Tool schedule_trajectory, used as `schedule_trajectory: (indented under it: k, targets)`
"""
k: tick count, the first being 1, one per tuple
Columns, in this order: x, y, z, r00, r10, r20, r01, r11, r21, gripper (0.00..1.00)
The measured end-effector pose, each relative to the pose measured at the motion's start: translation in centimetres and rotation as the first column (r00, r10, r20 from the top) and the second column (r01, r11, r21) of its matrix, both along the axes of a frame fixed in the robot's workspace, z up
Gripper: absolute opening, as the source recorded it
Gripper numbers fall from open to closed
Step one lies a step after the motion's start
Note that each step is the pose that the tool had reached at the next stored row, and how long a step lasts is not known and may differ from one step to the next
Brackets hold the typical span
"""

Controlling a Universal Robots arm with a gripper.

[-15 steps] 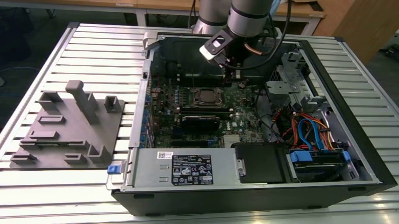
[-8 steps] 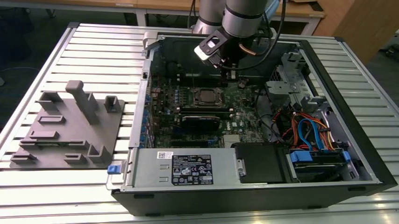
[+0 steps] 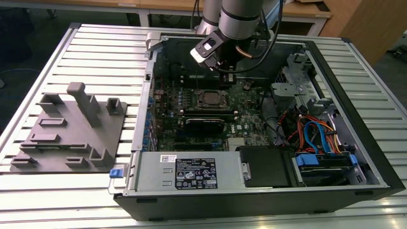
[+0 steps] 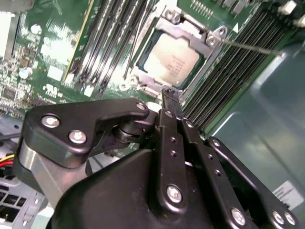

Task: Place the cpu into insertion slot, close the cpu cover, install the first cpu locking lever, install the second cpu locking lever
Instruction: 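Close the cpu cover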

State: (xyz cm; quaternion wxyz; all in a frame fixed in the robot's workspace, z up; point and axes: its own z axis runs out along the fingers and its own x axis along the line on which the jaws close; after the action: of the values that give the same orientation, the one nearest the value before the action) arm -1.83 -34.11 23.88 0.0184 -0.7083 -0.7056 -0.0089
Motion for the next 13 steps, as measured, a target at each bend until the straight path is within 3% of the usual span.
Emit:
schedule_trajectory:
  k: [7,13]
  targets:
    - [-1.54,0.00,-1.07,1.0000,0.000,-0.0003,0.000,1.0000,0.0001,0.10]
    - [-2.91,0.00,-1.38,1.0000,0.000,-0.0004,0.000,1.0000,0.0001,0.10]
